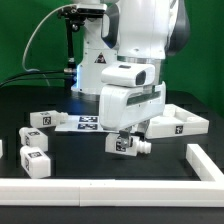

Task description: Assemble one leg

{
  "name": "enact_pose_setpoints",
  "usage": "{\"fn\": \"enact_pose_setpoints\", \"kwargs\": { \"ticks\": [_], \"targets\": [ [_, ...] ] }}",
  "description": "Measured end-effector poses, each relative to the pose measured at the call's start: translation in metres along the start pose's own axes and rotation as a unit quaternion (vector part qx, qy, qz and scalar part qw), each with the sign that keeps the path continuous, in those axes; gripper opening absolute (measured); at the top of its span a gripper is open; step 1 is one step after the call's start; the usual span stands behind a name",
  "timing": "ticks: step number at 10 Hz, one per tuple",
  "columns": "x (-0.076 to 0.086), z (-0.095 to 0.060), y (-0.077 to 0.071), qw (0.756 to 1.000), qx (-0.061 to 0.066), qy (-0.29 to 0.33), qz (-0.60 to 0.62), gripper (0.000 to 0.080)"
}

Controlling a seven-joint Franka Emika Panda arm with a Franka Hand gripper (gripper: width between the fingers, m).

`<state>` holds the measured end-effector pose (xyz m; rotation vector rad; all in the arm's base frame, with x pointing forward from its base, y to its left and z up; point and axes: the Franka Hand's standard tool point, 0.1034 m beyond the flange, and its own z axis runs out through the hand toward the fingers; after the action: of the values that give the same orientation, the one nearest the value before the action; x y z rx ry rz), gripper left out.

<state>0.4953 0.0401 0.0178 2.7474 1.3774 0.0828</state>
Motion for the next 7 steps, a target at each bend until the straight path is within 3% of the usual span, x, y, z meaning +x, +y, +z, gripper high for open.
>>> {"fn": "enact_pose_setpoints", "kwargs": {
  "ticks": [1,2,3,5,6,7],
  "targets": [
    [0.0,0.0,0.0,1.0,0.0,0.0,0.0,0.0282],
    [-0.001,0.0,0.001,1.0,0.0,0.0,0.001,0.0282],
    [-0.013,-0.004,0.005,1.0,0.0,-0.003,0.008,0.0282],
    [-0.059,-0.02,0.013,1.0,-0.005,-0.009,0.028,0.0282],
    [-0.081,-0.019,0.016,0.999,-0.002,-0.016,0.039,0.0282],
    [-0.09,-0.017,0.02,0.999,-0.001,-0.018,0.048,0.0282]
  ]
}}
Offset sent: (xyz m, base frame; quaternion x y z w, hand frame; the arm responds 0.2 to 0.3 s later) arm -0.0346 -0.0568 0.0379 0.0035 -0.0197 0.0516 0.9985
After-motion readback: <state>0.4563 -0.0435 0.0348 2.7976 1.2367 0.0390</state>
